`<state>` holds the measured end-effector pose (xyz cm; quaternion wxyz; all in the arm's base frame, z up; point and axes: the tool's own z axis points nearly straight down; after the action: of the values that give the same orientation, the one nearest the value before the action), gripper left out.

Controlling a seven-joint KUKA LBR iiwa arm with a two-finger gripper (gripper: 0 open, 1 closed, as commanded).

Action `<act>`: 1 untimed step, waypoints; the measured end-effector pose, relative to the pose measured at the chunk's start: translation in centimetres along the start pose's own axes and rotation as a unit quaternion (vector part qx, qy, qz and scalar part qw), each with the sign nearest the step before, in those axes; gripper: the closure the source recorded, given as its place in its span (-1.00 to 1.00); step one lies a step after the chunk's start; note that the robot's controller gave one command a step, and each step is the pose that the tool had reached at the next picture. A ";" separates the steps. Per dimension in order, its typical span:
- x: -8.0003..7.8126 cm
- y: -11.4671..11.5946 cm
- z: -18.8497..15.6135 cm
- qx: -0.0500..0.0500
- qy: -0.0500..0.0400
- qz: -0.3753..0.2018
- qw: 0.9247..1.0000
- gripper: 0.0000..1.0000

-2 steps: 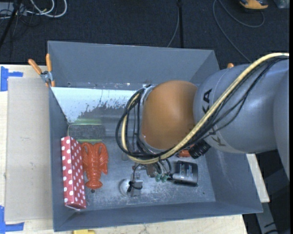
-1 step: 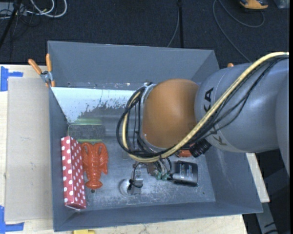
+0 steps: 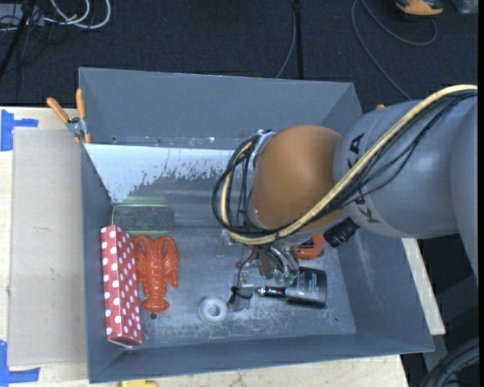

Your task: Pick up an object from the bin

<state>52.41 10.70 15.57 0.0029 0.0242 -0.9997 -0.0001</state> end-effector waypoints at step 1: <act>0.9 -2.5 4.9 0.000 -0.002 0.016 1.000 -1.00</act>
Offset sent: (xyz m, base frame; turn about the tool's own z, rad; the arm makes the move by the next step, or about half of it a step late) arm 0.0551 -0.0385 -0.0598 -0.1231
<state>51.58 8.13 10.65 0.0012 0.0083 -1.0000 0.0003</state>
